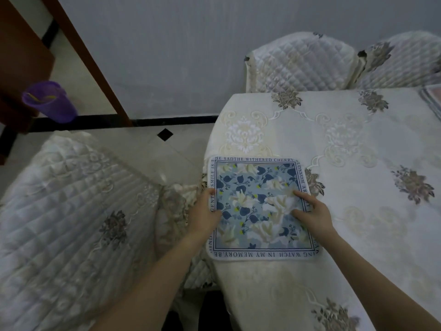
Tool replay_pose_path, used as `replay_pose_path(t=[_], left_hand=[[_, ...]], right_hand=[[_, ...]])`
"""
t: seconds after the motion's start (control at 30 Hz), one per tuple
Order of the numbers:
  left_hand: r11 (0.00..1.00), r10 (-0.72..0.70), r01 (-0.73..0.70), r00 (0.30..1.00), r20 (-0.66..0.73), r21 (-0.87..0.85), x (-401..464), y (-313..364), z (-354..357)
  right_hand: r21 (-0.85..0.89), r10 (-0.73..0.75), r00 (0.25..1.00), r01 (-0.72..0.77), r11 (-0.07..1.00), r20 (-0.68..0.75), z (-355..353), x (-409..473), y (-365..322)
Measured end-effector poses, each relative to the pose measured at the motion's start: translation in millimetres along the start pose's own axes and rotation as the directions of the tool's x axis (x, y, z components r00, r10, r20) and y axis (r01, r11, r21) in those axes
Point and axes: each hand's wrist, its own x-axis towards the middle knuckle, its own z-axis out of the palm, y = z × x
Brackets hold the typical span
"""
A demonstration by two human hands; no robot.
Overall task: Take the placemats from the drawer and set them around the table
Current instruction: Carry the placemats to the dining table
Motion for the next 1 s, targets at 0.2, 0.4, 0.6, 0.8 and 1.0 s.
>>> replay_pose_path(t=[0.2, 0.4, 0.6, 0.8, 1.0], left_hand=[[0.603, 0.197, -0.098, 0.98, -0.029, 0.792, -17.0, -10.5, 11.8], [0.513, 0.438, -0.335, 0.894, 0.094, 0.791, 18.1, -0.1, 22.3], [0.517, 0.394, -0.39, 0.899, 0.192, 0.762, 83.9, 25.1, 55.2], [0.553, 0.451, -0.389, 0.883, 0.127, 0.737, 94.5, 13.2, 58.1], [0.577, 0.453, -0.361, 0.888, 0.081, 0.732, 90.9, -11.1, 31.5]], right_hand=[[-0.657, -0.309, 0.951, 0.223, 0.72, -0.017, 27.8, -3.1, 51.6], [-0.64, -0.387, 0.921, 0.318, 0.7, 0.035, 60.4, 9.9, 2.4], [-0.447, -0.492, 0.836, 0.546, 0.708, 0.242, 132.8, 60.3, -65.2], [-0.56, -0.509, 0.824, 0.552, 0.618, 0.25, 117.6, 83.8, -36.9], [-0.657, -0.423, 0.896, 0.401, 0.639, 0.136, 59.6, 97.1, 7.6]])
